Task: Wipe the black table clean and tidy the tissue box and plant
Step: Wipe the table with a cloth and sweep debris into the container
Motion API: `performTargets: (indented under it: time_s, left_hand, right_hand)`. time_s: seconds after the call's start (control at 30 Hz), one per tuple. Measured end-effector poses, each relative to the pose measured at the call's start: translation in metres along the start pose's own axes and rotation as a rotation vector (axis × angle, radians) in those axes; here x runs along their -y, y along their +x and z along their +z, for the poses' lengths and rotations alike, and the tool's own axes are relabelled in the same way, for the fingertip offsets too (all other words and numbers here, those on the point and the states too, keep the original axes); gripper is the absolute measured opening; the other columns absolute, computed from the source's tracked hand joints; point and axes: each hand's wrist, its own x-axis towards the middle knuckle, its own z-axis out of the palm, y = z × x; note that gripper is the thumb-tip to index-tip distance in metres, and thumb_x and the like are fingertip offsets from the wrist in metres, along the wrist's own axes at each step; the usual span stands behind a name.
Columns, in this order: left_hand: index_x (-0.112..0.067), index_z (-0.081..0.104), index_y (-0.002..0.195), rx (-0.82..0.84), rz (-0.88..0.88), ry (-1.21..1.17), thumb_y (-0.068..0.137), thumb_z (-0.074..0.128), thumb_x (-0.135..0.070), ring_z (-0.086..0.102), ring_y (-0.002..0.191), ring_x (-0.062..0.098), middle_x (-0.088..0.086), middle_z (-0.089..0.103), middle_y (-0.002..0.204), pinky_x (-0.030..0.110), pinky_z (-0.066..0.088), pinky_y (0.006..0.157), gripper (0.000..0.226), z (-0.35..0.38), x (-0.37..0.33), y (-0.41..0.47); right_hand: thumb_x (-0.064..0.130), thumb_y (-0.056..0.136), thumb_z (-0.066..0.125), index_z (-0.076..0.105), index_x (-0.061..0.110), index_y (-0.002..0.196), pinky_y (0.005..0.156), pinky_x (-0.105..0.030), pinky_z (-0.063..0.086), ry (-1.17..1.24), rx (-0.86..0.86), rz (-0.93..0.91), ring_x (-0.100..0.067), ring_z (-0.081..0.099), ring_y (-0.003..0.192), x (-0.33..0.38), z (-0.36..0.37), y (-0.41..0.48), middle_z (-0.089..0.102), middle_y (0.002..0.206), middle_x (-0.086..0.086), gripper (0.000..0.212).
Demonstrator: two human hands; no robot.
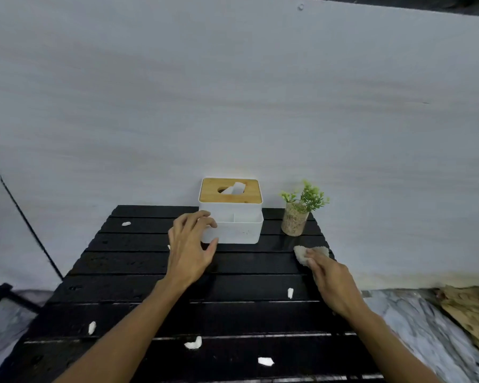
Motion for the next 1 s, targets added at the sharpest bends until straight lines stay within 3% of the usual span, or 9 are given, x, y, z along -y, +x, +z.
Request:
performTargets:
  time_s: [0.13, 0.23, 0.3, 0.57, 0.7, 0.8, 0.87, 0.93, 1.0]
  left_hand:
    - [-0.027, 0.064, 0.097, 0.067, 0.054, -0.046, 0.079, 0.076, -0.016, 0.039, 0.122, 0.016, -0.010, 0.057, 0.123, 0.043, 0.042, 0.094, 0.025, 0.005, 0.022, 0.006]
    - [-0.025, 0.066, 0.093, 0.089, 0.063, -0.089, 0.081, 0.074, -0.010, 0.044, 0.113, 0.017, -0.009, 0.055, 0.116, 0.043, 0.051, 0.084, 0.021, 0.011, 0.029, 0.009]
    - [-0.023, 0.068, 0.092, 0.073, 0.064, -0.095, 0.083, 0.072, -0.008, 0.047, 0.107, 0.018, -0.007, 0.055, 0.110, 0.042, 0.052, 0.077, 0.018, 0.014, 0.030, 0.012]
    - [-0.017, 0.073, 0.088, 0.002, 0.084, -0.116, 0.080, 0.072, 0.002, 0.050, 0.102, 0.021, 0.000, 0.060, 0.106, 0.033, 0.047, 0.081, 0.020, 0.002, 0.027, 0.017]
    - [-0.016, 0.073, 0.086, -0.012, 0.115, -0.118, 0.080, 0.072, 0.003, 0.050, 0.099, 0.019, -0.002, 0.058, 0.105, 0.033, 0.048, 0.076, 0.019, -0.027, 0.020, 0.026]
    - [-0.017, 0.072, 0.087, -0.025, 0.104, -0.155, 0.082, 0.071, -0.001, 0.050, 0.099, 0.020, -0.006, 0.055, 0.107, 0.039, 0.052, 0.079, 0.017, -0.051, 0.014, 0.035]
    - [-0.018, 0.072, 0.087, -0.042, 0.088, -0.196, 0.083, 0.071, -0.002, 0.051, 0.101, 0.019, -0.011, 0.053, 0.108, 0.041, 0.054, 0.078, 0.016, -0.064, 0.010, 0.041]
    - [-0.018, 0.072, 0.087, -0.053, 0.072, -0.263, 0.083, 0.071, -0.002, 0.053, 0.104, 0.021, -0.014, 0.051, 0.105, 0.041, 0.057, 0.079, 0.017, -0.075, 0.008, 0.048]
    - [-0.017, 0.072, 0.087, -0.061, 0.053, -0.326, 0.083, 0.071, 0.000, 0.054, 0.106, 0.023, -0.013, 0.050, 0.104, 0.040, 0.058, 0.083, 0.017, -0.084, 0.007, 0.053]
  right_hand:
    - [0.029, 0.106, 0.048, 0.065, 0.018, 0.135, 0.100, -0.029, 0.046, 0.016, -0.016, 0.007, -0.024, 0.063, 0.124, 0.005, 0.002, -0.001, 0.065, 0.138, 0.000, 0.034]
    - [0.031, 0.106, 0.047, 0.065, 0.019, 0.135, 0.101, -0.028, 0.045, 0.035, -0.039, 0.001, -0.022, 0.062, 0.124, 0.011, 0.006, -0.002, 0.065, 0.137, 0.002, 0.035]
    - [0.032, 0.107, 0.046, 0.064, 0.021, 0.135, 0.101, -0.032, 0.048, 0.048, -0.059, 0.008, -0.022, 0.063, 0.122, 0.017, 0.011, 0.000, 0.066, 0.135, 0.001, 0.035]
    - [0.026, 0.109, 0.041, 0.059, 0.013, 0.122, 0.090, -0.048, 0.052, 0.084, 0.028, -0.069, -0.034, 0.062, 0.107, 0.061, 0.046, 0.025, 0.063, 0.123, -0.013, 0.026]
    - [0.023, 0.110, 0.037, 0.059, 0.015, 0.119, 0.090, -0.043, 0.051, 0.111, 0.141, -0.199, -0.030, 0.060, 0.106, 0.099, 0.057, 0.035, 0.056, 0.110, -0.001, 0.025]
    - [0.025, 0.109, 0.040, 0.059, 0.017, 0.121, 0.099, -0.040, 0.051, 0.114, 0.313, -0.292, -0.028, 0.063, 0.110, 0.116, 0.062, 0.036, 0.058, 0.121, -0.008, 0.024]
    - [0.020, 0.109, 0.042, 0.061, 0.012, 0.127, 0.101, -0.021, 0.047, 0.159, 0.385, -0.321, -0.018, 0.063, 0.116, 0.120, 0.059, 0.031, 0.064, 0.129, -0.013, 0.027]
    - [0.022, 0.109, 0.042, 0.062, 0.017, 0.130, 0.080, -0.012, 0.051, 0.293, 0.304, -0.179, -0.013, 0.070, 0.091, 0.123, 0.052, 0.025, 0.072, 0.112, -0.020, 0.030]
    - [0.017, 0.107, 0.043, 0.064, 0.016, 0.120, 0.069, -0.024, 0.052, 0.348, 0.051, -0.032, -0.028, 0.066, 0.078, 0.113, 0.054, 0.032, 0.069, 0.106, -0.029, 0.025]
